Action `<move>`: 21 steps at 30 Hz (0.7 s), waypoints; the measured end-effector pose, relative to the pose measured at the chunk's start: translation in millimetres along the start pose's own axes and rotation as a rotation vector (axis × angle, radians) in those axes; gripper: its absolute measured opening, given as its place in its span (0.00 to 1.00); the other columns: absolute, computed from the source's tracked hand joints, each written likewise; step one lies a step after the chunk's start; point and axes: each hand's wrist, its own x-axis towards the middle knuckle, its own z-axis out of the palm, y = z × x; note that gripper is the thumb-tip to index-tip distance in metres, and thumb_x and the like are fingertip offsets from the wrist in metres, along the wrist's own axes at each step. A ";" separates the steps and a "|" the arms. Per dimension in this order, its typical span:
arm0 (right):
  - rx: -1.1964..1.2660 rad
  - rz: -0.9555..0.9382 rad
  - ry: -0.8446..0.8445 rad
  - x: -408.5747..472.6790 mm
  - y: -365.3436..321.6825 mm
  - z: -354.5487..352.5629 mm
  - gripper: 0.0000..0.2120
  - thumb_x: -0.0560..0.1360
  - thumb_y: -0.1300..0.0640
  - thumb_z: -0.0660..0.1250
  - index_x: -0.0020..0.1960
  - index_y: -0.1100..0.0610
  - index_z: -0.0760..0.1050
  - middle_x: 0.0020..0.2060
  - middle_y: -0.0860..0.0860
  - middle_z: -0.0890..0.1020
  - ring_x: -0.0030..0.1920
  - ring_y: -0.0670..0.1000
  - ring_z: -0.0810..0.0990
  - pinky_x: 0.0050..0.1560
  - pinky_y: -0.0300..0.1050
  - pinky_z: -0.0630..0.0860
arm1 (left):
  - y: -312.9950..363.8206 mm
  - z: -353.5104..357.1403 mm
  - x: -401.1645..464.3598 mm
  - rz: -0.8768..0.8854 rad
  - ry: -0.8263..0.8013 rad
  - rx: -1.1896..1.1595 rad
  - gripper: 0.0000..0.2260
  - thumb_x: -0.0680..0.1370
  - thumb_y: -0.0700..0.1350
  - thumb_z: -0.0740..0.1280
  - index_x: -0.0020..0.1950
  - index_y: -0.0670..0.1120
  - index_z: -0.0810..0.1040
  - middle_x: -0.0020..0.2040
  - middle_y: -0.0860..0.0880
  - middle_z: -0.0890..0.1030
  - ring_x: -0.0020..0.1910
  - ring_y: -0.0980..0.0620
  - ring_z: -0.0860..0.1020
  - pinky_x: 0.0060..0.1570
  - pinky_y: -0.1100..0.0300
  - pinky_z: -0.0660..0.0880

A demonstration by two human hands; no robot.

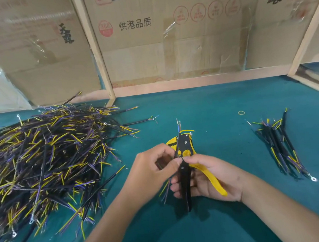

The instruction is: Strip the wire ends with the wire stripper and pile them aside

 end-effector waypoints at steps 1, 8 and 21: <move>0.002 -0.006 0.000 -0.1 0.0 0.0 0.18 0.75 0.51 0.67 0.54 0.66 0.79 0.49 0.66 0.82 0.50 0.63 0.84 0.52 0.57 0.81 | -0.4 2.1 -0.3 -0.002 -0.001 0.010 0.06 0.75 0.53 0.70 0.43 0.52 0.78 0.34 0.53 0.80 0.33 0.57 0.74 0.38 0.56 0.74; -0.010 -0.015 0.007 1.7 -0.2 -0.3 0.17 0.75 0.50 0.66 0.50 0.64 0.83 0.48 0.66 0.82 0.50 0.63 0.84 0.53 0.57 0.81 | -1.1 7.0 0.5 0.010 -0.014 0.026 0.06 0.76 0.51 0.68 0.43 0.50 0.76 0.31 0.55 0.78 0.30 0.56 0.74 0.37 0.59 0.73; -0.030 -0.011 0.008 -0.2 -1.5 2.3 0.16 0.78 0.51 0.66 0.51 0.64 0.83 0.49 0.65 0.82 0.50 0.62 0.83 0.55 0.57 0.80 | 4.9 6.3 -1.1 -0.006 0.014 0.005 0.02 0.75 0.47 0.69 0.44 0.52 0.76 0.36 0.52 0.80 0.33 0.47 0.78 0.37 0.54 0.76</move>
